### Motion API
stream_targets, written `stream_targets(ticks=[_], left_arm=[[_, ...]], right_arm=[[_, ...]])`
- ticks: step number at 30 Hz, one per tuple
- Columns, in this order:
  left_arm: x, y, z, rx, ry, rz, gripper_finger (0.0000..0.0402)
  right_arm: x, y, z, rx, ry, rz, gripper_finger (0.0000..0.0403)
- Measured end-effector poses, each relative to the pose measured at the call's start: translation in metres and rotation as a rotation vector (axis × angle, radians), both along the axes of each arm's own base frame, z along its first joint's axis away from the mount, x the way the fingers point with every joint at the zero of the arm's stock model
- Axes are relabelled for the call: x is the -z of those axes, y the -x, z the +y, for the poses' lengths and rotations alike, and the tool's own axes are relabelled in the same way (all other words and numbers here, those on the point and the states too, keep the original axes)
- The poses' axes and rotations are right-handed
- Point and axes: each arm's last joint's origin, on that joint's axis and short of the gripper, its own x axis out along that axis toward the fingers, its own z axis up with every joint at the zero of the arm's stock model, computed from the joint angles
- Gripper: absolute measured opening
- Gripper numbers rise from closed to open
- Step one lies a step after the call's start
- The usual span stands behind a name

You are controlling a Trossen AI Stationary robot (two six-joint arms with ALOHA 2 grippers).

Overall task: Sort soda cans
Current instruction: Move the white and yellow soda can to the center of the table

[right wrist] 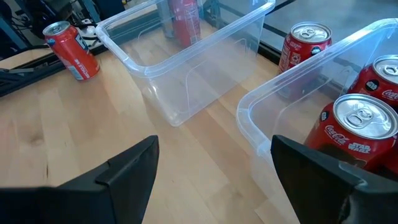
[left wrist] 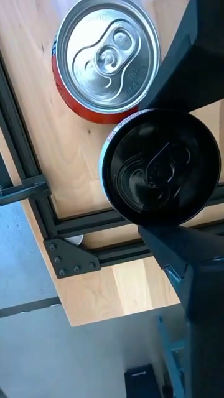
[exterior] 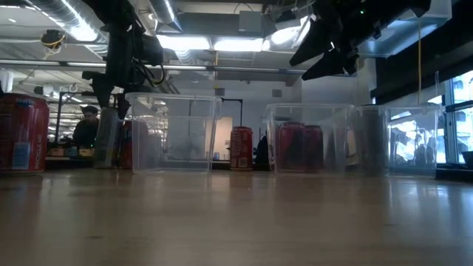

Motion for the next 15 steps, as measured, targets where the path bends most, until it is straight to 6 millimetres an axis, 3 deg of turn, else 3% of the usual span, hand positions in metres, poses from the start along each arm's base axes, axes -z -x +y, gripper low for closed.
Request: stream_targets(ticks=[6,15], left_arm=[[-0.006,0.003,-0.006,0.036,0.007,-0.01,0.0249],[-0.034,0.008,-0.027,0.098,0.009,-0.02,0.0249]], right_arm=[[0.0,0.0,0.0,0.0,0.0,0.0,0.0308],[0.0,0.0,0.0,-0.001,0.0,-0.003,0.0308]])
